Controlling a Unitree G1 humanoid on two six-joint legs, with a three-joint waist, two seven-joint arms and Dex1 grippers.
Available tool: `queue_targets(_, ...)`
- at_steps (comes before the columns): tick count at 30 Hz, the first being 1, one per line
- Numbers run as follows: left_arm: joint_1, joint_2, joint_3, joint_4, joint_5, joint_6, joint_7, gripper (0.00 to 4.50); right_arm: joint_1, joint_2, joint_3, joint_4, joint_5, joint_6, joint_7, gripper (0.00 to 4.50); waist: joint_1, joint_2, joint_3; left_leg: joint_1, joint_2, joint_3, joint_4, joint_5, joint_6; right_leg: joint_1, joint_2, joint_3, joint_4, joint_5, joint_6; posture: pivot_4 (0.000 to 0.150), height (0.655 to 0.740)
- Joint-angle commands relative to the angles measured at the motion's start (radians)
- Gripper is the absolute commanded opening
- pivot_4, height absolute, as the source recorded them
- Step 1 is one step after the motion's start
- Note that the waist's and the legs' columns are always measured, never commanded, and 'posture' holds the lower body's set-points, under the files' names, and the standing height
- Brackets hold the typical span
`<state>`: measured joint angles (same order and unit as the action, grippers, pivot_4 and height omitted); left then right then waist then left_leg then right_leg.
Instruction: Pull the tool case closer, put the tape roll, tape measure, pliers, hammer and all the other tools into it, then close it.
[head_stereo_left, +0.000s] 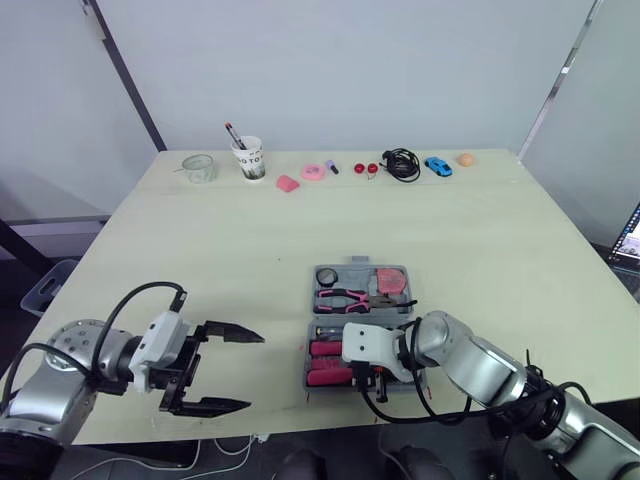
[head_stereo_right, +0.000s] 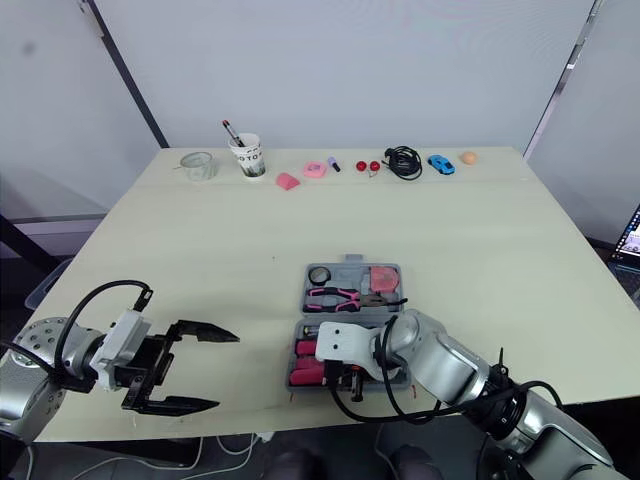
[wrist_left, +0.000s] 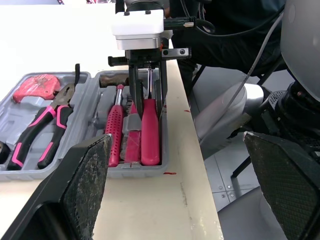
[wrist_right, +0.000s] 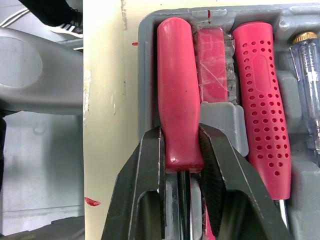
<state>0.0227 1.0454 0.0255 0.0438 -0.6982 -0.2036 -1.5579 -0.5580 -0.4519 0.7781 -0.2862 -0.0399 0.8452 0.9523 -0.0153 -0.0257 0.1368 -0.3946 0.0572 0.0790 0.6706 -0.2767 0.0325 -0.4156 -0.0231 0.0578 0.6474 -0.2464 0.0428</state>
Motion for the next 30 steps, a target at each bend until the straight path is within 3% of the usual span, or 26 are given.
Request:
queue_targets(1, -0.006, 0.013, 0.001, -0.003, 0.000, -0.018, -0.056, 4.50, 0.002, -0.002, 0.003, -0.015, 0.001, -0.010, 0.001, 1.46, 0.000, 0.000, 0.000, 0.000, 0.000, 0.000, 0.000, 0.000, 0.000, 0.000, 0.000, 0.000, 0.000, 0.000, 0.000, 0.150, 0.7400)
queue_targets(2, -0.007, 0.013, 0.000, -0.002, 0.000, -0.018, -0.056, 4.50, 0.002, -0.002, 0.002, -0.013, 0.002, -0.014, 0.002, 1.68, 0.000, 0.000, 0.000, 0.000, 0.000, 0.000, 0.000, 0.000, 0.000, 0.000, 0.000, 0.000, 0.000, 0.000, 0.000, 0.150, 0.7400)
queue_targets(5, -0.004, 0.012, -0.001, -0.003, -0.002, -0.015, -0.056, 4.50, 0.003, 0.000, -0.006, -0.017, 0.000, -0.028, -0.002, 3.05, 0.001, 0.000, 0.000, 0.000, 0.000, 0.000, 0.000, 0.000, 0.000, 0.000, 0.000, 0.000, 0.000, 0.000, 0.000, 0.150, 0.7400)
queue_targets(12, -0.010, 0.008, -0.004, -0.003, 0.001, -0.013, -0.056, 4.50, 0.031, -0.010, -0.071, -0.052, 0.050, -0.069, 0.015, 3.05, 0.001, 0.000, 0.000, 0.000, 0.000, 0.000, 0.000, 0.000, 0.000, 0.000, 0.000, 0.000, -0.001, 0.000, 0.000, 0.150, 0.7400)
queue_targets(19, -0.020, -0.013, -0.001, -0.009, 0.004, -0.007, -0.056, 4.50, 0.150, 0.021, -0.233, 0.000, 0.162, -0.339, 0.014, 3.05, 0.002, -0.001, 0.000, -0.001, 0.000, 0.000, 0.000, 0.000, 0.000, 0.001, 0.000, 0.000, -0.001, 0.000, 0.000, 0.150, 0.7400)
queue_targets(22, -0.021, -0.020, 0.003, -0.012, 0.008, -0.006, -0.056, 4.50, 0.192, 0.033, -0.264, 0.059, 0.180, -0.478, 0.028, 2.36, 0.002, -0.001, 0.000, -0.001, 0.000, 0.000, 0.000, 0.000, 0.000, 0.001, 0.000, 0.000, -0.001, 0.000, 0.000, 0.150, 0.7400)
queue_targets(24, -0.020, -0.023, 0.004, -0.013, 0.011, -0.005, -0.056, 4.50, 0.210, 0.035, -0.276, 0.096, 0.185, -0.529, 0.036, 1.65, 0.002, 0.000, 0.000, 0.000, 0.000, 0.000, 0.000, 0.000, 0.000, 0.002, 0.000, 0.000, -0.001, 0.000, 0.000, 0.150, 0.7400)
queue_targets(26, -0.017, -0.025, 0.008, -0.014, 0.014, -0.005, -0.056, 4.50, 0.224, 0.019, -0.268, 0.138, 0.172, -0.572, 0.057, 0.65, 0.002, -0.001, 0.000, 0.000, 0.000, 0.000, 0.000, 0.000, 0.000, 0.002, 0.000, 0.000, -0.001, 0.000, 0.000, 0.150, 0.7400)
queue_targets(28, -0.023, -0.029, 0.011, -0.012, 0.017, -0.003, -0.056, 4.50, 0.225, 0.017, -0.264, 0.171, 0.162, -0.615, 0.067, 0.05, 0.002, 0.000, 0.000, 0.000, 0.000, 0.000, 0.000, 0.000, 0.000, 0.002, 0.000, 0.000, -0.001, 0.000, 0.000, 0.150, 0.7400)
queue_targets(30, -0.024, -0.031, 0.015, -0.013, 0.018, 0.001, -0.056, 4.50, 0.222, 0.034, -0.271, 0.199, 0.162, -0.625, 0.055, 0.05, 0.002, 0.000, 0.000, 0.000, 0.000, 0.000, 0.000, 0.000, 0.000, 0.002, 0.000, 0.000, -0.001, 0.000, 0.000, 0.150, 0.7400)
